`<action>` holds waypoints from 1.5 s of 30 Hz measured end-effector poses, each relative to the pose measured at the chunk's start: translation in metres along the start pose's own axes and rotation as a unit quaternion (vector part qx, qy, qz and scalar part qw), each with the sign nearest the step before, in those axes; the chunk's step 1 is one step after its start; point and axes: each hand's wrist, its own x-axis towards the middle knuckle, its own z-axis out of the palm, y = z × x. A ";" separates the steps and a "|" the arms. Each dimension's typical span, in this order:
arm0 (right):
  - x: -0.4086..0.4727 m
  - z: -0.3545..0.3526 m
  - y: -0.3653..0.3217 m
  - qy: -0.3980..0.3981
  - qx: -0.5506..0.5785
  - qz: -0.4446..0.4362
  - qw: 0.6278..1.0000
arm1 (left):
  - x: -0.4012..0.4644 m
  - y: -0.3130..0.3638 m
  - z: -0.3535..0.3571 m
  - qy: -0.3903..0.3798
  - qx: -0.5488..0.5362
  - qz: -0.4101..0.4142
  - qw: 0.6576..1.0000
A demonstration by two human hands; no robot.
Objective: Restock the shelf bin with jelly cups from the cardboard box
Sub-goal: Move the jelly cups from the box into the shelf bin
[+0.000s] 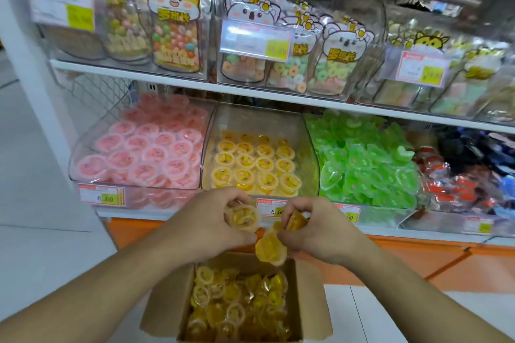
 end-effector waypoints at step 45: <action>0.095 -0.010 -0.036 -0.034 0.319 -0.097 0.942 | 0.078 0.027 -0.033 0.079 -0.326 -0.074 0.939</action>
